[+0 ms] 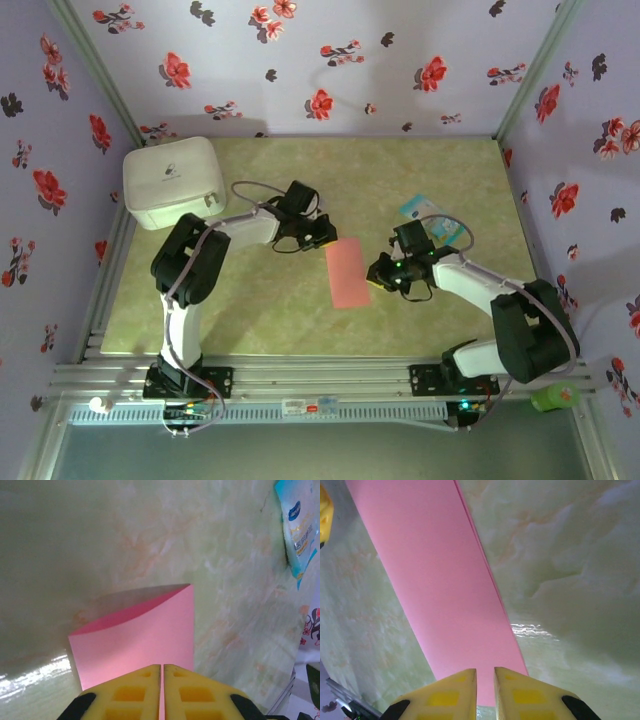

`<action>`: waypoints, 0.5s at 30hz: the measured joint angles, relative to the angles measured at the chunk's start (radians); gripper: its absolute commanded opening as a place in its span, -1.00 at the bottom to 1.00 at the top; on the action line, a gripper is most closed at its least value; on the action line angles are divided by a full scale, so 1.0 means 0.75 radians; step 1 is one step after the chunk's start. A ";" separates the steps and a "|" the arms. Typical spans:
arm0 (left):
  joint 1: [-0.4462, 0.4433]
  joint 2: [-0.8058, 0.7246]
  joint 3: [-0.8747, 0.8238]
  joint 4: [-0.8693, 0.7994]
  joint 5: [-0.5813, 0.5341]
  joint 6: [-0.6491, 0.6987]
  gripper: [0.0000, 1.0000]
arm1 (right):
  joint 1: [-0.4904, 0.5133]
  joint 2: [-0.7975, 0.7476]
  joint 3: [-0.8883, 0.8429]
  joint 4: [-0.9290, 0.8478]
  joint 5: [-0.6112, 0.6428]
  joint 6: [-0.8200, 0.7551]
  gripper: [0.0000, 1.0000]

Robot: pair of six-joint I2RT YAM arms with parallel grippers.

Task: Fold a paper plane with a square sheet of paper (pick it up from the middle)
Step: Fold the triangle a second time at the center of the table.

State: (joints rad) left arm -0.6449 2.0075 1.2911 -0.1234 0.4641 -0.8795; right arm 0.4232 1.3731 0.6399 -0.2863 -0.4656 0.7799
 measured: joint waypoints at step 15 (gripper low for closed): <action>0.011 0.080 -0.109 0.177 0.071 -0.021 -0.79 | 0.000 0.065 -0.003 0.015 -0.044 0.009 -0.38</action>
State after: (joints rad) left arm -0.6365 2.0678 1.2095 0.0093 0.5175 -0.8951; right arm 0.4232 1.4216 0.6380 -0.2749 -0.4988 0.7864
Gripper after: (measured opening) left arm 0.105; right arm 0.269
